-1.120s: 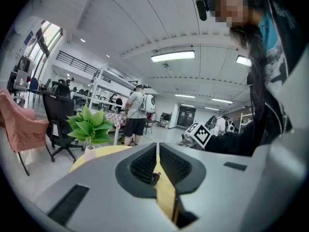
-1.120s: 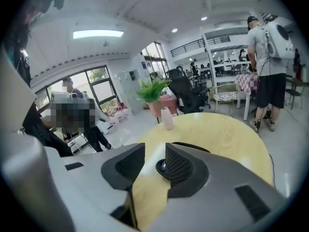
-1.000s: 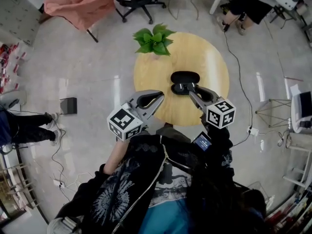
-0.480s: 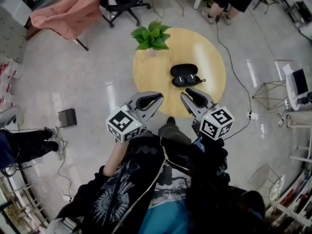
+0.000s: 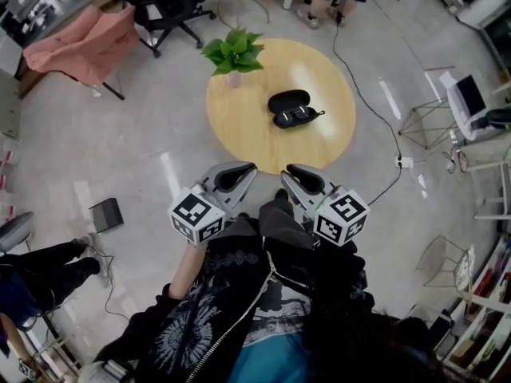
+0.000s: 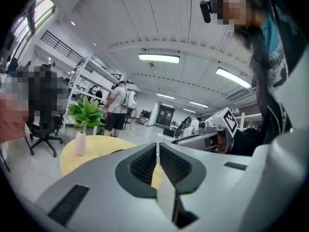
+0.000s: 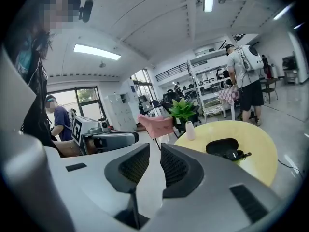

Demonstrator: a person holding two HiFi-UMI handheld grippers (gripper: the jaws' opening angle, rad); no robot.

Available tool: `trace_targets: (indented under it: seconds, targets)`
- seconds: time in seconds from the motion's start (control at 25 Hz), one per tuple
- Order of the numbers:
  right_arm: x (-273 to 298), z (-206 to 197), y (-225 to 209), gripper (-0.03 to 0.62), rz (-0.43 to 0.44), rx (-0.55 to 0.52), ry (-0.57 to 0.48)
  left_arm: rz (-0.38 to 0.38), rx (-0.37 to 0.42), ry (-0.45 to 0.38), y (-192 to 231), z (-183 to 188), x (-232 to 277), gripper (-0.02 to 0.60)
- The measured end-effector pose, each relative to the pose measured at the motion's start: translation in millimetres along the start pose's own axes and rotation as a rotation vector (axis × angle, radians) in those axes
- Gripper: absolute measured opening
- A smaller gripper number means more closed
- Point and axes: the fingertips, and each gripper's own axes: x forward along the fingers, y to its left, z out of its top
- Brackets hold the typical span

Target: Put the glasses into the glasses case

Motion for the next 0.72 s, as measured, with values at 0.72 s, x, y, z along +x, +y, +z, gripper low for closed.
trace_targets:
  seconds: [0.72]
  targets:
    - [-57, -11, 27, 0.069, 0.034, -0.024, -0.02, 0.01, -0.001, -0.04, -71, 3, 3, 0.026]
